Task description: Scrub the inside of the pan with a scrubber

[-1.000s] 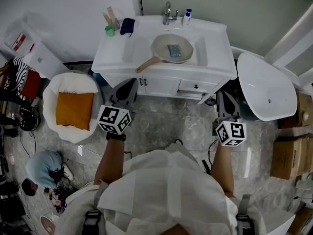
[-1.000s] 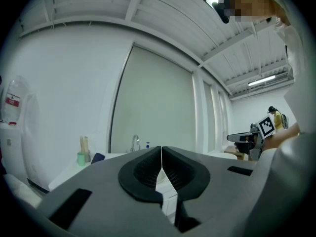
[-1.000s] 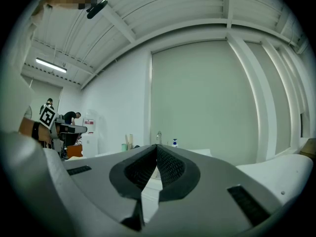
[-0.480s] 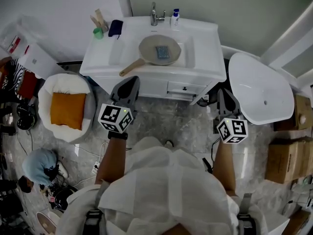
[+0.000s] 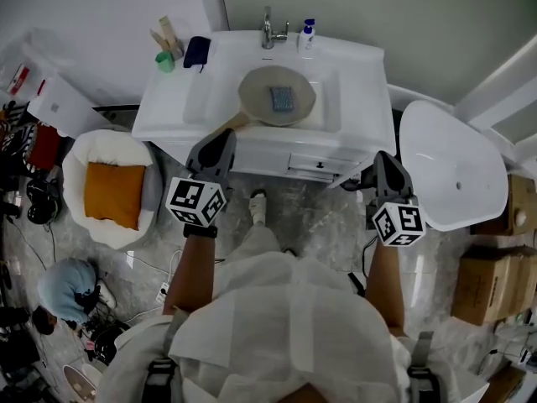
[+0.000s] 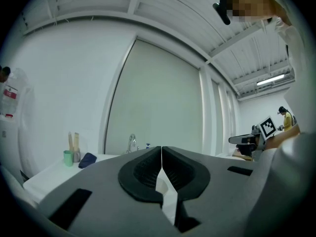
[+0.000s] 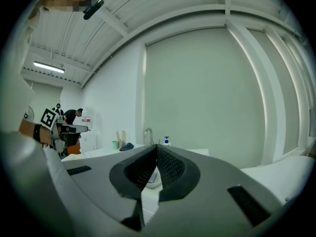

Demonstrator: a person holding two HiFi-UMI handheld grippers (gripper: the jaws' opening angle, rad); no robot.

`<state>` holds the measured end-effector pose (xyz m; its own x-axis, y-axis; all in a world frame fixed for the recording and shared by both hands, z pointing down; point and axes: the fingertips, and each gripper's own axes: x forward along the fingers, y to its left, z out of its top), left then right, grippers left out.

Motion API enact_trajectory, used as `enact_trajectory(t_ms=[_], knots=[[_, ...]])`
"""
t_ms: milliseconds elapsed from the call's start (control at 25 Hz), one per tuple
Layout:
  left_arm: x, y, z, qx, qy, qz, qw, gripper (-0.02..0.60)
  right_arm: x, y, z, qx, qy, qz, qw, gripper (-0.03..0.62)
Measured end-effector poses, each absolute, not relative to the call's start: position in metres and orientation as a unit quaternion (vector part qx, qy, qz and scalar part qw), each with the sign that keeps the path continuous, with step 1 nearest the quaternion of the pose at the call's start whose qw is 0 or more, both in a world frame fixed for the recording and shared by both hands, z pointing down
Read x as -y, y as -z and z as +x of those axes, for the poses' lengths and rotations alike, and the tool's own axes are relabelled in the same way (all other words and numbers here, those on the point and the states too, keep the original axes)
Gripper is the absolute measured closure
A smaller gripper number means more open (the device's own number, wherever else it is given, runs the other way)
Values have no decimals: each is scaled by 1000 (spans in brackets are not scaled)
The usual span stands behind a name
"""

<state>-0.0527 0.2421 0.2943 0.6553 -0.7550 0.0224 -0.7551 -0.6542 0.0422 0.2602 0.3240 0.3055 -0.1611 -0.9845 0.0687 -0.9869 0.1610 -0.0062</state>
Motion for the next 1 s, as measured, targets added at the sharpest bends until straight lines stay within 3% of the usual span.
enact_trajectory(t_ms=[560,1000], knots=[[-32,-283,-81,408,-10,913,14,565,-123,-303,237,755,-39,655,18,586],[67,-292,-107,400,-18,916,12,565,-21,-314,206,751,-44,657,44,585]])
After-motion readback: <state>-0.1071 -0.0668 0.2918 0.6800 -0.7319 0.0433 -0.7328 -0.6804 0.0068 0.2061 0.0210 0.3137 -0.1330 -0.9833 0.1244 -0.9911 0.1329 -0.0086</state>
